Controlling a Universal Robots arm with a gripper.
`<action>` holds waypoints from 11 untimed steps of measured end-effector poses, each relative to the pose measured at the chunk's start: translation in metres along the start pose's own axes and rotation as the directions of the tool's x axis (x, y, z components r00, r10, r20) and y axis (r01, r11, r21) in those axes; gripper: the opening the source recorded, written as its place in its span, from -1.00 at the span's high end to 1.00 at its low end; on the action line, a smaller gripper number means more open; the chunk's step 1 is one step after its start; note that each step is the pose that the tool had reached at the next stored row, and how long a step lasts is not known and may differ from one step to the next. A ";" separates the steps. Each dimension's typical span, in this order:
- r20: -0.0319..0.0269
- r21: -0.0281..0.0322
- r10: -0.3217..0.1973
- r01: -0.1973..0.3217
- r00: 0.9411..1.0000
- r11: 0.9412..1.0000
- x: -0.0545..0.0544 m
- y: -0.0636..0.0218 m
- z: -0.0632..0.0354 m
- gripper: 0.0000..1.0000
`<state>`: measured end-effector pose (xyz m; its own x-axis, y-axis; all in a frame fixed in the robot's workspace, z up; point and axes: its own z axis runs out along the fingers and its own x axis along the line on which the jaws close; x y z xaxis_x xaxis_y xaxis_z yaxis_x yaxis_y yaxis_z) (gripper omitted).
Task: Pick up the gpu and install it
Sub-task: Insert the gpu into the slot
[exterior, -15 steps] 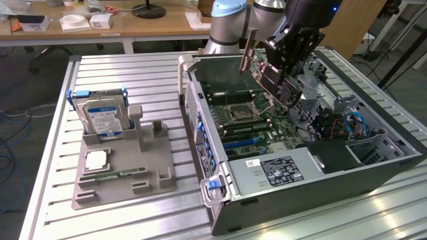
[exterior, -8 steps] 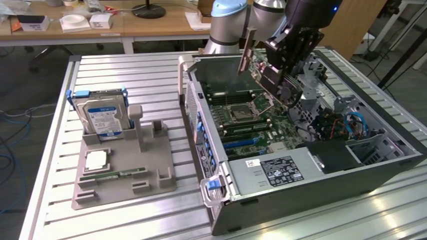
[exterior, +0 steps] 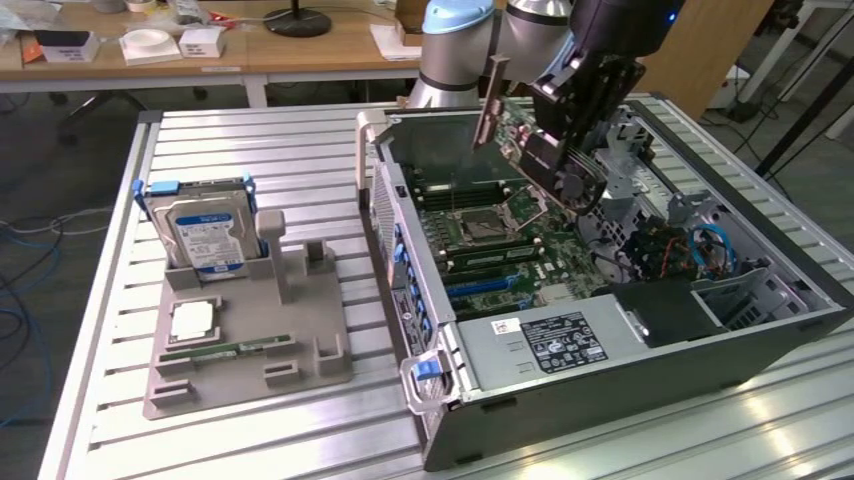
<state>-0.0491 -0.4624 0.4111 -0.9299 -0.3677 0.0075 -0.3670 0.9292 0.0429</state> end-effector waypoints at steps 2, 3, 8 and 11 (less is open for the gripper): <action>0.000 0.000 -0.011 0.011 1.000 1.000 0.000 0.0000 0.0000 0.47; -0.001 0.000 -0.016 0.016 1.000 1.000 0.000 0.0000 0.0000 0.47; -0.002 0.000 -0.044 0.044 0.999 0.999 0.000 0.0000 0.0000 0.47; -0.003 0.000 -0.062 0.062 0.998 0.998 0.000 0.0000 0.0000 0.47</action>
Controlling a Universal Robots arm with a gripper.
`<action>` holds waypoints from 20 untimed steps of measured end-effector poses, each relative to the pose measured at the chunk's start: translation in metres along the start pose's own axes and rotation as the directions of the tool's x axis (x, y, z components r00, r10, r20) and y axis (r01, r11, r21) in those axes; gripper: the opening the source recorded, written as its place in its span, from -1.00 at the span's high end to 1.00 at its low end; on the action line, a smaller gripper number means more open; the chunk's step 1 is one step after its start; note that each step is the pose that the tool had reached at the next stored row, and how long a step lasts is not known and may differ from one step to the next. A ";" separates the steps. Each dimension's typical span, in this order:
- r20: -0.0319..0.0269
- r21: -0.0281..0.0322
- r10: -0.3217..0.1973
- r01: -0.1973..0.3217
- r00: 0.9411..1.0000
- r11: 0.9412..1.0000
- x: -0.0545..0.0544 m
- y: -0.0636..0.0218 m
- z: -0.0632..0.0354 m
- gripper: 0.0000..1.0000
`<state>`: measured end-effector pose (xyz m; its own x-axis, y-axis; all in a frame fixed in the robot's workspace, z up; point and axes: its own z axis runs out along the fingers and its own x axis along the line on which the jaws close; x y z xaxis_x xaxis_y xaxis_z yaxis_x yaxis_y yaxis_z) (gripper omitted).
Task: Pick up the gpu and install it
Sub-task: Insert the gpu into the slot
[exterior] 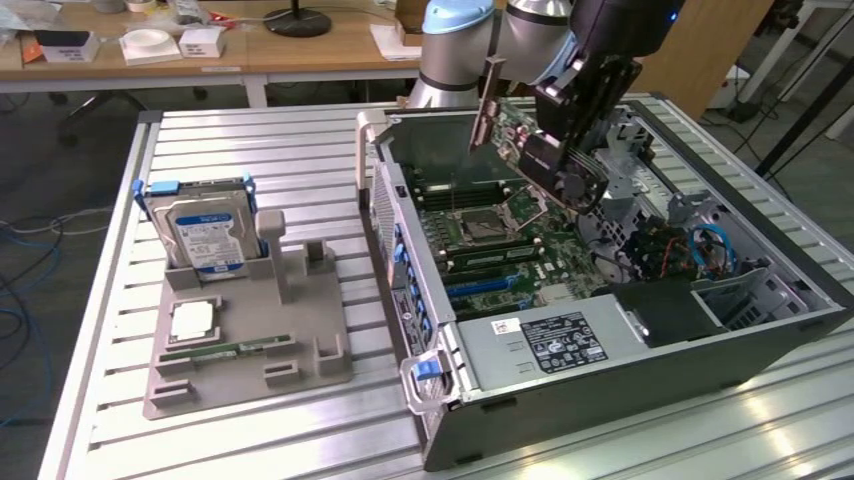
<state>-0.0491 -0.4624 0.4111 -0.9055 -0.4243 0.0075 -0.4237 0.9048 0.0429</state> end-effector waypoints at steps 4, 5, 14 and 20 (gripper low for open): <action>-0.001 0.000 -0.024 0.024 1.000 1.000 0.000 0.0000 0.0000 0.47; -0.001 0.000 -0.029 0.029 1.000 1.000 0.000 0.0000 0.0000 0.47; -0.004 0.000 -0.082 0.082 0.997 0.997 0.000 0.0000 0.0000 0.47; -0.005 0.001 -0.116 0.116 0.993 0.993 0.000 0.0000 0.0000 0.47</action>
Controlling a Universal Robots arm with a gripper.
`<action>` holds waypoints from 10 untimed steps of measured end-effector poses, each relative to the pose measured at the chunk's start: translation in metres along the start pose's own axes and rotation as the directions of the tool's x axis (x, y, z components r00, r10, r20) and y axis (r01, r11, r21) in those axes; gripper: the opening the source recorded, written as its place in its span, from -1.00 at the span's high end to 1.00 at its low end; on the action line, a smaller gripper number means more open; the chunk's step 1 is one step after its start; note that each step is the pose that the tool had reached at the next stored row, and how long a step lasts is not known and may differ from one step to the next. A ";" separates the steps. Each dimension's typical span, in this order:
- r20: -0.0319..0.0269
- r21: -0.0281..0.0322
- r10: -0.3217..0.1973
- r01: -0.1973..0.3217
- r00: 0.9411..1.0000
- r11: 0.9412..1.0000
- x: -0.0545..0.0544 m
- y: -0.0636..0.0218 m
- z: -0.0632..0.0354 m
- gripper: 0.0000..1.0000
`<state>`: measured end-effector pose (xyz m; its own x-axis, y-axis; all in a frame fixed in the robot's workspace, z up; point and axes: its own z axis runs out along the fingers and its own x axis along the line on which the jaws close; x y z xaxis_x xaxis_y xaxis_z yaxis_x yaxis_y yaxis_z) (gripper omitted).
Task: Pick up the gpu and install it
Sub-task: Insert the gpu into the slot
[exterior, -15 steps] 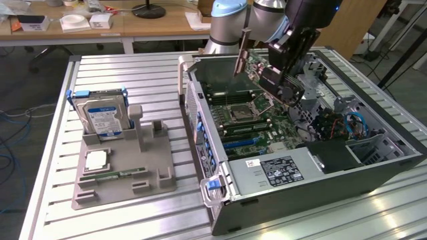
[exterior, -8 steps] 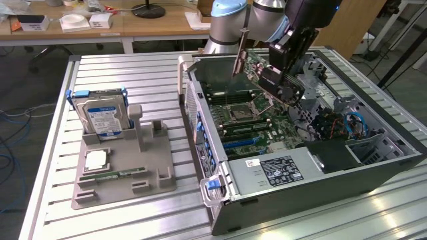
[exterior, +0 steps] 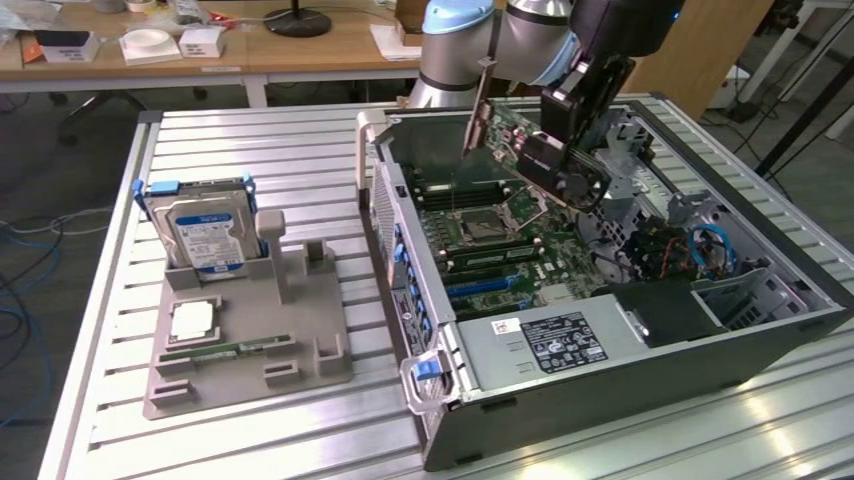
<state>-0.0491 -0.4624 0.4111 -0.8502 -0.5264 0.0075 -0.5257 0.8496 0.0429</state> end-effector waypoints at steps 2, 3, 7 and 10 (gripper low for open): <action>0.000 0.000 -0.011 0.011 1.000 1.000 0.000 0.0000 0.0000 0.47; -0.001 0.000 -0.017 0.017 1.000 1.000 0.000 0.0000 0.0000 0.47; -0.002 0.000 -0.040 0.040 0.999 0.999 0.000 0.0000 0.0000 0.47; -0.002 0.000 -0.059 0.059 0.998 0.998 0.000 0.0000 0.0000 0.47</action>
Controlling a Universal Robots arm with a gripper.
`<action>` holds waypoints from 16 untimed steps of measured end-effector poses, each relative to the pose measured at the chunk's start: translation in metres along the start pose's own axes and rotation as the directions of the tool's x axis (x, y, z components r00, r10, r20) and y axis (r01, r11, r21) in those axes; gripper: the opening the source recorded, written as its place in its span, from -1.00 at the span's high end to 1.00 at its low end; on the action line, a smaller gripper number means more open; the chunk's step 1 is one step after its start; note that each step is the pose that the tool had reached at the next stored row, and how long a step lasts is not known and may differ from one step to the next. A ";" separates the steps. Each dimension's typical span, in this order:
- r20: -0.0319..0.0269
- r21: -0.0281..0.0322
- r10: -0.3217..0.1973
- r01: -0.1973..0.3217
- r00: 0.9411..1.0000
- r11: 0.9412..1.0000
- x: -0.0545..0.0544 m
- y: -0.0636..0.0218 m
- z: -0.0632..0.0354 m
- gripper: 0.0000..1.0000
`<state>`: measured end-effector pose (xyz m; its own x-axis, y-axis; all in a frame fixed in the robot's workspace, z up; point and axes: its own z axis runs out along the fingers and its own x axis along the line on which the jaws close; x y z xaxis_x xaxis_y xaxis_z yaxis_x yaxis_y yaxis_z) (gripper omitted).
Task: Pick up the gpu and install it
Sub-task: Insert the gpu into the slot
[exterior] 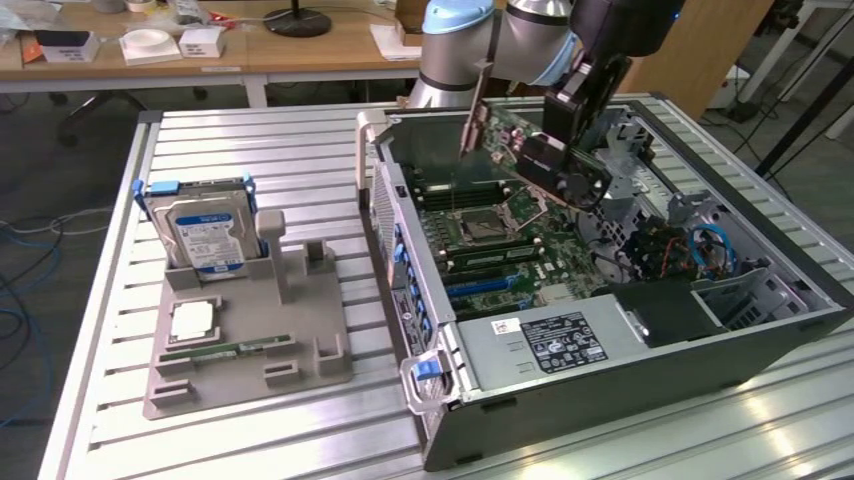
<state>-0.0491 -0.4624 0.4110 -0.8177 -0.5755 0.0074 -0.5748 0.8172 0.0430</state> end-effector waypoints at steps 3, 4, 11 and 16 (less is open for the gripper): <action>-0.001 0.000 -0.019 0.019 1.000 1.000 0.000 0.0000 0.0000 0.47; -0.001 0.000 -0.026 0.026 1.000 1.000 0.000 0.0000 0.0000 0.47; -0.003 0.000 -0.068 0.068 0.998 0.998 0.000 0.0000 0.0000 0.47; -0.004 0.001 -0.099 0.099 0.995 0.995 0.000 0.0000 0.0000 0.47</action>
<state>-0.0490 -0.4624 0.4111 -0.7569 -0.6535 0.0075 -0.6526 0.7564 0.0429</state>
